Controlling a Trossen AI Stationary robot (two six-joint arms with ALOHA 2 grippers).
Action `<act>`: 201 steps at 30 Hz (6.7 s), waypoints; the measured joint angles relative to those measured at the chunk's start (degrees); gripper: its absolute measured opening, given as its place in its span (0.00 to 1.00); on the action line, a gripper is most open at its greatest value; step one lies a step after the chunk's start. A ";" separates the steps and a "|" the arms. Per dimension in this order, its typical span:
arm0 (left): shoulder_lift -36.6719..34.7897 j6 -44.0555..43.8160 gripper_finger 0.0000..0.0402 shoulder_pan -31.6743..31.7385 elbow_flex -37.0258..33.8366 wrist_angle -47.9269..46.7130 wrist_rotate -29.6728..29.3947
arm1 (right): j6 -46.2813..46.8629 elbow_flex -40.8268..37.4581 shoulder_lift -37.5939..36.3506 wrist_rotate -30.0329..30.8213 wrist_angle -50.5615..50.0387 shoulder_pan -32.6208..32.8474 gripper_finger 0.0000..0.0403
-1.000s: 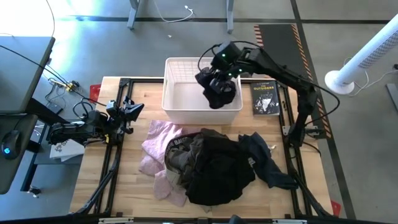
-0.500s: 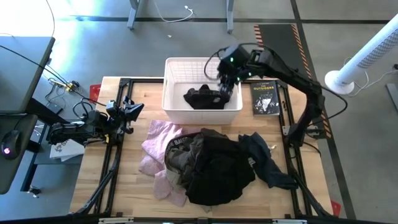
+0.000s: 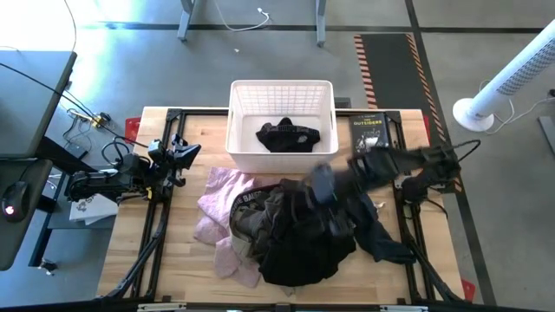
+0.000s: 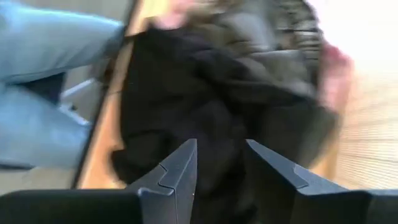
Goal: Sort clothes
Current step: Put the black shirt into the white bin
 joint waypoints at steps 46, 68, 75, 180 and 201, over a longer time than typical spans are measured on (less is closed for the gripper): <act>0.00 -0.36 0.00 0.00 0.00 -0.39 0.95 | 8.48 -29.39 8.70 6.66 25.62 3.51 0.54; 0.00 -0.37 0.00 0.01 0.00 -0.42 0.51 | 4.45 0.82 -0.15 12.91 16.02 6.01 0.02; 0.00 -0.42 0.00 0.02 0.00 -0.42 0.51 | -13.17 19.64 -1.95 35.69 23.72 5.93 0.02; 0.00 -0.45 0.00 0.00 0.00 -0.39 0.55 | -11.57 16.92 14.07 28.88 -10.24 -27.48 0.39; 0.00 -0.42 0.00 0.00 0.00 -0.48 -0.28 | -14.19 16.83 33.41 4.66 -0.88 -45.48 0.39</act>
